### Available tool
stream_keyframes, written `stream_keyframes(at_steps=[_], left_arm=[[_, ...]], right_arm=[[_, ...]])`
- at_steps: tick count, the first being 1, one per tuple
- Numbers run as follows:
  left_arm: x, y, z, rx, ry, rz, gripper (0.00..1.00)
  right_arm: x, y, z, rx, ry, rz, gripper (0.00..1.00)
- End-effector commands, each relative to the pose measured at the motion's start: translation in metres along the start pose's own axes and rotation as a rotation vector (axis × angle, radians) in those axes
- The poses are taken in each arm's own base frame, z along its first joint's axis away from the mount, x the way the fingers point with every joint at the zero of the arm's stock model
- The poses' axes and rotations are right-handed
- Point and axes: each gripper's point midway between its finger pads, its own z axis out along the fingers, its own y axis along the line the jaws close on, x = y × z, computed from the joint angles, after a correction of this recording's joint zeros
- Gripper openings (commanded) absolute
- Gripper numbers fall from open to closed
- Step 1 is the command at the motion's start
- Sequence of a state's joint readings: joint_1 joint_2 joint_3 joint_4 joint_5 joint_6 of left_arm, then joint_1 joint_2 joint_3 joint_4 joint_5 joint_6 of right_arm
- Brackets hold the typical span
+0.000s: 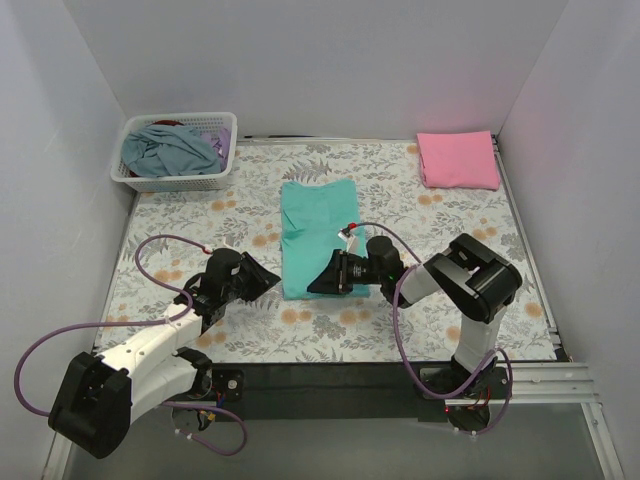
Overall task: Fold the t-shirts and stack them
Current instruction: Fold the tshirt
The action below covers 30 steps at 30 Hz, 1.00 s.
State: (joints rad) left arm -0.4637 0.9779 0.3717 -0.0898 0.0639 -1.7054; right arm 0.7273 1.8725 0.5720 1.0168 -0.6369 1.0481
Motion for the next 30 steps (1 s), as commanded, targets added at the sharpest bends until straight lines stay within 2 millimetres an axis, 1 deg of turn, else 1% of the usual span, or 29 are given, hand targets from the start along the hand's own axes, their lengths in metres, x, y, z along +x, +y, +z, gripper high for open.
stream_keyframes(at_steps=[1, 3, 4, 6, 7, 8, 10, 12, 15, 16, 18, 19, 20, 21, 22, 23, 24, 25, 26, 27, 28, 29, 30], left_arm=[[-0.010, -0.008, -0.005, 0.013, -0.032, 0.013, 0.26], [-0.010, -0.008, -0.005, 0.014, -0.035, 0.015, 0.28], [-0.010, -0.007, -0.005, 0.010, -0.032, 0.015, 0.28], [-0.009, -0.008, -0.006, 0.011, -0.031, 0.016, 0.29], [-0.010, -0.009, -0.006, 0.013, -0.032, 0.017, 0.30], [-0.010, -0.009, -0.006, 0.015, -0.032, 0.018, 0.30], [-0.010, -0.009, -0.006, 0.014, -0.031, 0.023, 0.32], [-0.010, -0.013, -0.006, 0.020, -0.023, 0.031, 0.34], [-0.009, -0.015, -0.007, 0.024, -0.011, 0.052, 0.39], [-0.009, -0.015, -0.007, 0.021, -0.009, 0.058, 0.40], [-0.009, -0.016, -0.008, 0.021, -0.003, 0.072, 0.43], [-0.011, -0.019, -0.009, 0.020, -0.002, 0.080, 0.43], [-0.011, -0.020, -0.010, 0.015, -0.001, 0.097, 0.44], [-0.014, -0.021, -0.010, 0.008, -0.004, 0.112, 0.45], [-0.018, -0.027, -0.013, -0.005, -0.007, 0.127, 0.46], [-0.018, -0.028, -0.014, -0.019, -0.003, 0.147, 0.47], [-0.023, -0.029, -0.015, -0.037, -0.019, 0.178, 0.49], [-0.019, -0.027, -0.018, -0.060, 0.005, 0.195, 0.51], [-0.024, -0.031, -0.017, -0.082, -0.015, 0.216, 0.53], [-0.024, -0.031, -0.017, -0.097, -0.011, 0.247, 0.55], [-0.024, -0.025, -0.016, -0.140, -0.006, 0.265, 0.60], [-0.021, -0.029, -0.012, -0.155, 0.006, 0.292, 0.63], [-0.019, -0.028, -0.010, -0.180, 0.014, 0.314, 0.63]], right_arm=[[-0.005, -0.004, -0.017, 0.003, -0.010, -0.057, 0.36], [-0.003, -0.014, -0.023, 0.020, -0.010, -0.043, 0.36], [-0.001, -0.022, -0.029, 0.037, -0.013, -0.029, 0.36], [-0.001, -0.035, -0.034, 0.063, -0.021, -0.011, 0.36], [0.002, -0.040, -0.035, 0.069, -0.013, 0.002, 0.36], [0.006, -0.049, -0.035, 0.082, -0.005, 0.021, 0.36], [0.008, -0.054, -0.036, 0.082, -0.005, 0.050, 0.36], [0.006, -0.052, -0.036, 0.075, -0.010, 0.046, 0.34], [-0.004, -0.037, -0.038, 0.067, -0.033, -0.004, 0.35], [-0.007, -0.033, -0.042, 0.096, -0.040, -0.008, 0.35], [-0.016, -0.029, -0.045, 0.130, -0.057, -0.072, 0.36], [-0.019, -0.031, -0.052, 0.205, -0.076, -0.069, 0.36], [-0.022, -0.036, -0.058, 0.258, -0.082, -0.110, 0.37], [-0.031, -0.033, -0.060, 0.305, -0.096, -0.149, 0.38], [-0.034, -0.044, -0.077, 0.460, -0.111, -0.139, 0.39], [-0.038, -0.048, -0.087, 0.541, -0.118, -0.164, 0.40], [-0.040, -0.051, -0.096, 0.626, -0.103, -0.231, 0.41], [-0.052, -0.052, -0.118, 0.770, -0.128, -0.248, 0.42], [-0.054, -0.052, -0.128, 0.828, -0.130, -0.270, 0.45], [-0.058, -0.052, -0.137, 0.878, -0.134, -0.293, 0.46], [-0.058, -0.052, -0.149, 0.942, -0.130, -0.299, 0.47], [-0.059, -0.050, -0.153, 0.961, -0.126, -0.303, 0.50], [-0.056, -0.049, -0.155, 0.973, -0.111, -0.308, 0.50]])
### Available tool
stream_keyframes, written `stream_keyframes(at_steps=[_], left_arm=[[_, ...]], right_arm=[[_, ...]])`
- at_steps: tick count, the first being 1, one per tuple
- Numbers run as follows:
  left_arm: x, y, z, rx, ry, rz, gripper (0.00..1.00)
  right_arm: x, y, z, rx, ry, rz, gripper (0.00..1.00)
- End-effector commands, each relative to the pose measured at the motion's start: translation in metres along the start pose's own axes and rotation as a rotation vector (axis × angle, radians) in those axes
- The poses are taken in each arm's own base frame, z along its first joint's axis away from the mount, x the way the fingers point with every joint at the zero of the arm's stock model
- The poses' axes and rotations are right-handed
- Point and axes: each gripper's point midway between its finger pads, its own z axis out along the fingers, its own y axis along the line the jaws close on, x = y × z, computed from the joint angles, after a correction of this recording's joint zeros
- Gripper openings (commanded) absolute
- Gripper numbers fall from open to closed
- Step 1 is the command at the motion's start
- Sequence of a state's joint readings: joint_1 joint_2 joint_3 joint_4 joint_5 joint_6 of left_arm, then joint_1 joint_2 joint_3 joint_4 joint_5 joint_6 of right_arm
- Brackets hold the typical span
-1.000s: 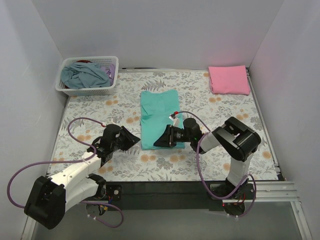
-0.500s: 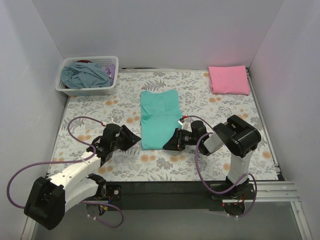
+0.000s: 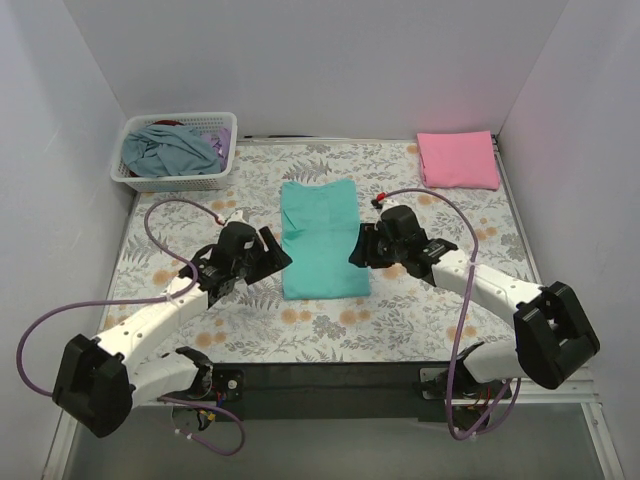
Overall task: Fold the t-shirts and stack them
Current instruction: Fold the tshirt
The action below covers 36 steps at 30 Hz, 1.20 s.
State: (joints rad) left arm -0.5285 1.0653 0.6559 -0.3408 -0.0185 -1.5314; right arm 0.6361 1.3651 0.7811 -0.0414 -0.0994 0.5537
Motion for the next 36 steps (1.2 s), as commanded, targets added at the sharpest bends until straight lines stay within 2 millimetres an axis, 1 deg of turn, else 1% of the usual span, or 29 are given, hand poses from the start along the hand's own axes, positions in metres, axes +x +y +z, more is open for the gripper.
stream_keyframes(at_steps=[1, 2, 3, 5, 6, 8, 9, 10, 13, 15, 18, 23, 28, 30, 36], left_arm=[[0.005, 0.018, 0.002, -0.155, 0.025, 0.132, 0.64], [0.006, 0.009, 0.002, -0.151, 0.034, 0.157, 0.65], [0.012, 0.013, 0.009, -0.186, 0.060, 0.176, 0.65], [0.020, 0.014, 0.012, -0.227, 0.087, 0.212, 0.66], [0.021, 0.013, 0.015, -0.242, 0.095, 0.220, 0.66], [0.026, 0.015, 0.017, -0.259, 0.111, 0.229, 0.66], [0.027, 0.015, 0.018, -0.262, 0.115, 0.231, 0.66], [0.030, 0.016, 0.020, -0.270, 0.124, 0.231, 0.66], [0.036, 0.016, 0.023, -0.275, 0.142, 0.231, 0.66], [0.039, 0.017, 0.024, -0.279, 0.148, 0.233, 0.65], [0.043, 0.020, 0.026, -0.289, 0.160, 0.231, 0.65], [0.048, 0.024, 0.029, -0.307, 0.177, 0.233, 0.65], [0.051, 0.025, 0.031, -0.311, 0.188, 0.230, 0.63], [0.052, 0.025, 0.033, -0.317, 0.194, 0.230, 0.62], [0.057, 0.027, 0.033, -0.323, 0.216, 0.225, 0.61]], right_arm=[[0.038, -0.062, -0.030, 0.326, 0.175, -0.111, 0.51], [0.038, -0.058, -0.031, 0.323, 0.183, -0.118, 0.51], [0.042, -0.055, -0.031, 0.319, 0.202, -0.130, 0.51], [0.051, -0.055, -0.028, 0.323, 0.244, -0.137, 0.51], [0.055, -0.051, -0.027, 0.315, 0.257, -0.145, 0.52], [0.061, -0.052, -0.022, 0.320, 0.281, -0.148, 0.51], [0.062, -0.049, -0.020, 0.316, 0.286, -0.156, 0.51], [0.064, -0.051, -0.017, 0.328, 0.298, -0.161, 0.51], [0.064, -0.051, -0.010, 0.335, 0.304, -0.169, 0.51], [0.061, -0.046, -0.007, 0.322, 0.295, -0.169, 0.51], [0.059, -0.045, -0.003, 0.322, 0.292, -0.172, 0.51], [0.060, -0.044, 0.005, 0.314, 0.305, -0.174, 0.50], [0.076, -0.053, 0.011, 0.338, 0.357, -0.171, 0.49], [0.083, -0.055, 0.011, 0.341, 0.382, -0.173, 0.48], [0.096, -0.058, 0.008, 0.378, 0.431, -0.184, 0.43]])
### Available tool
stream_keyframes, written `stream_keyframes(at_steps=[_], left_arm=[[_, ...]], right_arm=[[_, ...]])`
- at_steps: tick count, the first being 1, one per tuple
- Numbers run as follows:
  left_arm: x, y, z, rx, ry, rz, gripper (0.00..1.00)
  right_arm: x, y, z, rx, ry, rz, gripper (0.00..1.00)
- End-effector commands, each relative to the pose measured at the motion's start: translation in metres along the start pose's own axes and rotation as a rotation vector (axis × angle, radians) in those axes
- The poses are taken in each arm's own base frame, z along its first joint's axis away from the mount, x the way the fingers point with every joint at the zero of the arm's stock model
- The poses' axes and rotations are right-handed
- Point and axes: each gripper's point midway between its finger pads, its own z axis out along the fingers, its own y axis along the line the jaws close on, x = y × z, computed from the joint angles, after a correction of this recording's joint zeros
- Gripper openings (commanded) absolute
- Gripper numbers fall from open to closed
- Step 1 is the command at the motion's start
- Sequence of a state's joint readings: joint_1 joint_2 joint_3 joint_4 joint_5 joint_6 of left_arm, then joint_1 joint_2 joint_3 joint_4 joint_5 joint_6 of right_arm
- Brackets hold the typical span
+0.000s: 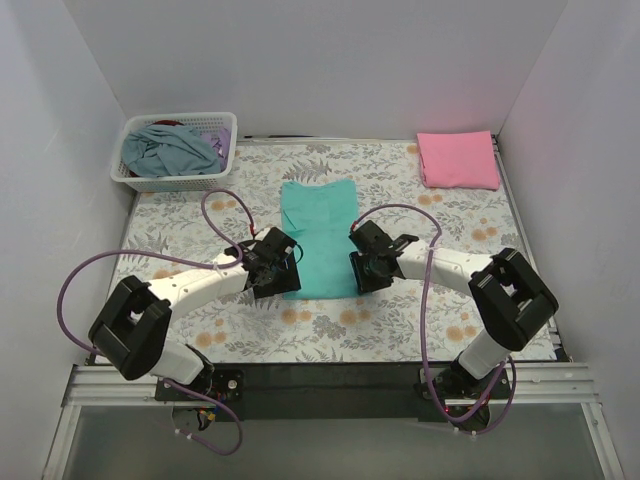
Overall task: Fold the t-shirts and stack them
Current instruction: Fold the tshirt
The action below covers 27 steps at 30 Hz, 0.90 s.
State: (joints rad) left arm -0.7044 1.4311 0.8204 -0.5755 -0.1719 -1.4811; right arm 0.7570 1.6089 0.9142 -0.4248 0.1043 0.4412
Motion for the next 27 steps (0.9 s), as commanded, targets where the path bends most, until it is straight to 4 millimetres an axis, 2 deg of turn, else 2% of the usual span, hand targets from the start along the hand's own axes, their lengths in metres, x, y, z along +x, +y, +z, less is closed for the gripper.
stream_keyframes(at_steps=[1, 9, 12, 14, 19, 27], left_arm=[[-0.009, -0.011, -0.007, 0.025, -0.022, -0.009, 0.61], [-0.008, -0.011, -0.006, 0.019, -0.013, -0.021, 0.61], [-0.008, -0.012, -0.004, 0.012, -0.007, -0.022, 0.61], [-0.007, -0.013, -0.002, 0.011, 0.000, -0.021, 0.61], [-0.006, -0.012, 0.001, -0.007, 0.008, -0.026, 0.58], [-0.001, -0.009, 0.009, -0.045, 0.042, -0.025, 0.40]], right_arm=[[0.016, -0.001, 0.006, 0.035, 0.068, -0.010, 0.41], [0.019, -0.003, 0.007, 0.052, 0.072, -0.009, 0.28], [0.020, -0.003, 0.007, 0.048, 0.078, -0.015, 0.17], [0.020, -0.002, 0.007, 0.044, 0.075, -0.019, 0.01], [0.021, -0.001, 0.008, 0.033, 0.075, -0.025, 0.01], [0.020, 0.001, 0.009, 0.021, 0.072, -0.032, 0.01]])
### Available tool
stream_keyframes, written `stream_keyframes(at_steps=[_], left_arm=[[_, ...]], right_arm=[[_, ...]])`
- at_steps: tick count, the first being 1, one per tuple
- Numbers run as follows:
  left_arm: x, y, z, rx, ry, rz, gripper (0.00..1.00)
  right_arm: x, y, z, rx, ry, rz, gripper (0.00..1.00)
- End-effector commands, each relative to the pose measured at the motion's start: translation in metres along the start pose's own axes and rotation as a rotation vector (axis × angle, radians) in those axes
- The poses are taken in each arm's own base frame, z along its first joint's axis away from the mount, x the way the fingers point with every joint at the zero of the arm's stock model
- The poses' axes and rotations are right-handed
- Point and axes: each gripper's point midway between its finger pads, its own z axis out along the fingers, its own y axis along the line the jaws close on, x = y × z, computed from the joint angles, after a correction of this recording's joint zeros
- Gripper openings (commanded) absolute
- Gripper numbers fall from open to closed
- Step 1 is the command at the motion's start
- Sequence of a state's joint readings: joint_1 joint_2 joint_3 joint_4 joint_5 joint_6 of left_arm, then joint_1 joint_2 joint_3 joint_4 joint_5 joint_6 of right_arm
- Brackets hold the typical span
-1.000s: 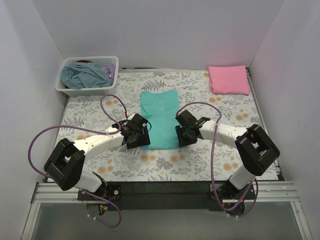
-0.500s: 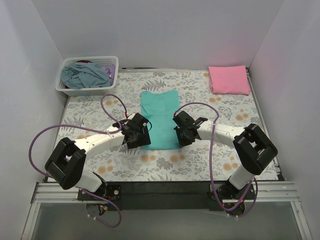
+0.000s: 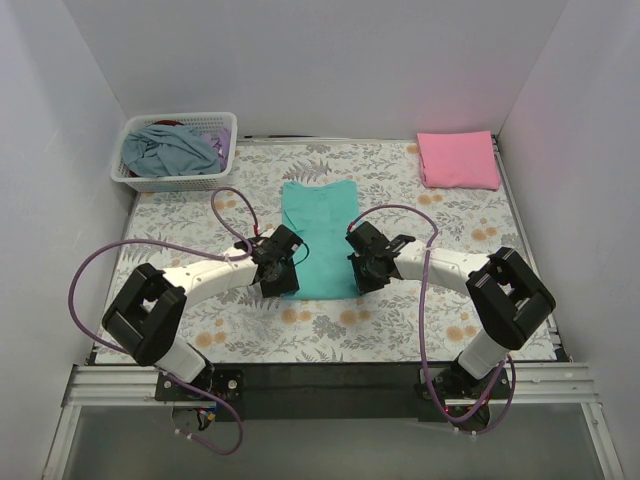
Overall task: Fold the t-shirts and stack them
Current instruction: Fold the tshirt
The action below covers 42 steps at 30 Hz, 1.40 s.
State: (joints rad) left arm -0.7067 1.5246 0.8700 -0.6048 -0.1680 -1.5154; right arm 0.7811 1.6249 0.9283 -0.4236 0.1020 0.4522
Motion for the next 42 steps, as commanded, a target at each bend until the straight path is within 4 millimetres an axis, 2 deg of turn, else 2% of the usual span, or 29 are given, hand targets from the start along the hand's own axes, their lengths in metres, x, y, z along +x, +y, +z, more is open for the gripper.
stream_keyframes(at_steps=[1, 13, 16, 17, 19, 20, 25, 27, 29, 30, 31, 32, 33, 34, 35, 37, 38, 40, 41, 42], left_arm=[[-0.004, -0.008, -0.003, 0.005, -0.002, -0.004, 0.40], [0.024, 0.006, 0.018, -0.099, 0.127, 0.019, 0.40], [0.025, 0.008, 0.018, -0.108, 0.130, 0.020, 0.31], [0.025, 0.008, 0.019, -0.110, 0.129, 0.017, 0.21], [0.024, 0.008, 0.018, -0.110, 0.127, 0.015, 0.10], [0.024, 0.008, 0.017, -0.111, 0.128, 0.015, 0.00], [0.028, 0.002, 0.003, -0.086, 0.140, 0.028, 0.00], [0.034, 0.003, -0.014, -0.085, 0.151, 0.031, 0.00], [0.053, -0.001, -0.032, -0.067, 0.171, 0.062, 0.00], [0.062, 0.001, -0.049, -0.058, 0.179, 0.043, 0.00], [0.082, -0.001, -0.061, -0.040, 0.211, 0.080, 0.00], [0.101, 0.013, -0.070, -0.081, 0.251, 0.089, 0.00], [0.111, 0.016, -0.086, -0.050, 0.256, 0.087, 0.00], [0.136, 0.016, -0.098, -0.045, 0.294, 0.084, 0.00], [0.155, 0.033, -0.106, -0.082, 0.334, 0.093, 0.00], [0.189, 0.043, -0.127, -0.053, 0.398, 0.129, 0.00], [0.203, 0.048, -0.134, -0.073, 0.439, 0.085, 0.00], [0.213, 0.053, -0.145, -0.066, 0.460, 0.095, 0.00], [0.210, 0.053, -0.148, -0.070, 0.449, 0.079, 0.00], [0.207, 0.050, -0.151, -0.052, 0.433, 0.077, 0.00]], right_arm=[[0.021, -0.008, 0.008, 0.030, 0.071, -0.022, 0.01], [0.020, -0.006, 0.008, 0.022, 0.067, -0.023, 0.01], [0.019, -0.006, 0.007, 0.018, 0.066, -0.023, 0.01], [0.019, -0.005, 0.008, 0.017, 0.066, -0.024, 0.01], [0.020, -0.004, 0.008, 0.012, 0.070, -0.027, 0.01], [0.020, -0.004, 0.008, 0.008, 0.072, -0.031, 0.01], [0.018, 0.010, -0.007, -0.050, 0.068, -0.053, 0.01], [0.031, 0.018, -0.020, -0.079, 0.112, -0.075, 0.01], [0.059, 0.031, -0.034, -0.132, 0.188, -0.116, 0.01], [0.067, 0.041, -0.046, -0.181, 0.194, -0.130, 0.01], [0.092, 0.045, -0.051, -0.189, 0.237, -0.147, 0.01], [0.104, 0.048, -0.064, -0.208, 0.244, -0.158, 0.01], [0.117, 0.051, -0.071, -0.218, 0.266, -0.159, 0.01], [0.131, 0.052, -0.077, -0.221, 0.291, -0.164, 0.01], [0.159, 0.051, -0.084, -0.210, 0.348, -0.169, 0.01], [0.179, 0.055, -0.099, -0.253, 0.370, -0.180, 0.01], [0.195, 0.053, -0.107, -0.249, 0.399, -0.175, 0.01], [0.204, 0.055, -0.117, -0.270, 0.421, -0.175, 0.01], [0.203, 0.054, -0.124, -0.277, 0.418, -0.175, 0.01], [0.194, 0.061, -0.131, -0.299, 0.388, -0.181, 0.01]])
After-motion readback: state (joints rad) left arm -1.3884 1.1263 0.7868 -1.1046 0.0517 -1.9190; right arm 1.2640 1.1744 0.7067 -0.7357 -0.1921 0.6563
